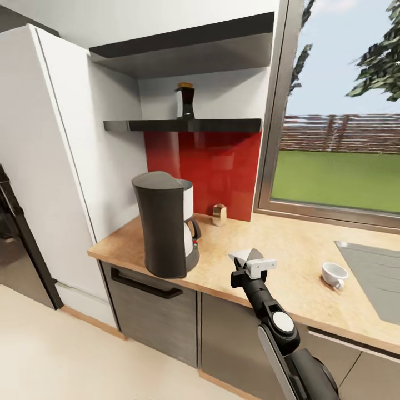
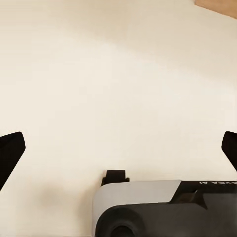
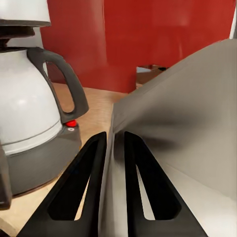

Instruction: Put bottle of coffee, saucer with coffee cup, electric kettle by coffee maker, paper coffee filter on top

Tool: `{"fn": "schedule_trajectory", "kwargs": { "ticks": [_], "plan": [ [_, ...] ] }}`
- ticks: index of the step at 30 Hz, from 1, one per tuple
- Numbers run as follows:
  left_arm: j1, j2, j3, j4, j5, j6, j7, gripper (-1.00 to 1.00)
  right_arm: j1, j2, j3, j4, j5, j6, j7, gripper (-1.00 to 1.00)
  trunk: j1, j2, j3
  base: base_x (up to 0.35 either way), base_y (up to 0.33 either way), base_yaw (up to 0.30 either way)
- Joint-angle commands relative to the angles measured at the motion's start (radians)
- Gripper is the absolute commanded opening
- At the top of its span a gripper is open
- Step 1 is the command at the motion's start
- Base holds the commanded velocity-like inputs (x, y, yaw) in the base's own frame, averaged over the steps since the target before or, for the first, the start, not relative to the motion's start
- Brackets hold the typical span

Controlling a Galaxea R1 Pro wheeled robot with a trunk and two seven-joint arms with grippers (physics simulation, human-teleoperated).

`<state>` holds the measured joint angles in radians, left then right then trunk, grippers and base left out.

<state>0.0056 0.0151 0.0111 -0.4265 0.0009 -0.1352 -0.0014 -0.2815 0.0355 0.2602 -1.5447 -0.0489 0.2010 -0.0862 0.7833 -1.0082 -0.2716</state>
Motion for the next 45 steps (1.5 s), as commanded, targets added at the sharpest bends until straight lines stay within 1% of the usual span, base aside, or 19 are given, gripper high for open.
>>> {"fn": "schedule_trajectory", "kwargs": {
  "ticks": [1,5,14,20,37,45],
  "plan": [
    [0.000,0.000,0.001,-0.001,0.000,-0.001,0.000,1.00,-0.001,0.000,0.002,-0.001,-0.009,0.005,-0.006,-1.00,0.000,-0.001,-0.001,0.000,-0.080,0.245],
    [0.000,0.000,-0.001,-0.001,-0.001,-0.001,0.000,1.00,-0.001,0.000,0.001,-0.001,-0.009,0.005,-0.006,-1.00,0.000,-0.001,-0.001,0.044,-0.195,0.125],
    [0.000,-0.001,-0.002,-0.001,-0.001,0.000,0.000,1.00,-0.001,0.000,0.001,-0.001,-0.009,0.005,-0.006,-1.00,0.000,-0.001,-0.001,0.137,-0.283,0.023],
    [0.000,-0.001,-0.001,-0.001,-0.001,-0.001,0.000,1.00,-0.001,0.000,0.001,-0.001,-0.009,0.005,-0.006,-1.00,0.000,-0.001,-0.001,0.135,-0.279,0.181],
    [0.000,-0.001,0.001,-0.001,0.000,-0.001,0.000,1.00,-0.001,0.001,0.002,-0.001,-0.008,0.006,-0.010,-1.00,0.000,-0.001,-0.001,0.011,-0.029,0.267],
    [0.000,-0.001,0.000,-0.001,-0.001,-0.001,0.000,1.00,-0.001,0.001,0.002,-0.001,-0.008,0.006,-0.010,-1.00,0.000,-0.001,-0.001,-0.041,-0.127,0.130]
  ]
}}
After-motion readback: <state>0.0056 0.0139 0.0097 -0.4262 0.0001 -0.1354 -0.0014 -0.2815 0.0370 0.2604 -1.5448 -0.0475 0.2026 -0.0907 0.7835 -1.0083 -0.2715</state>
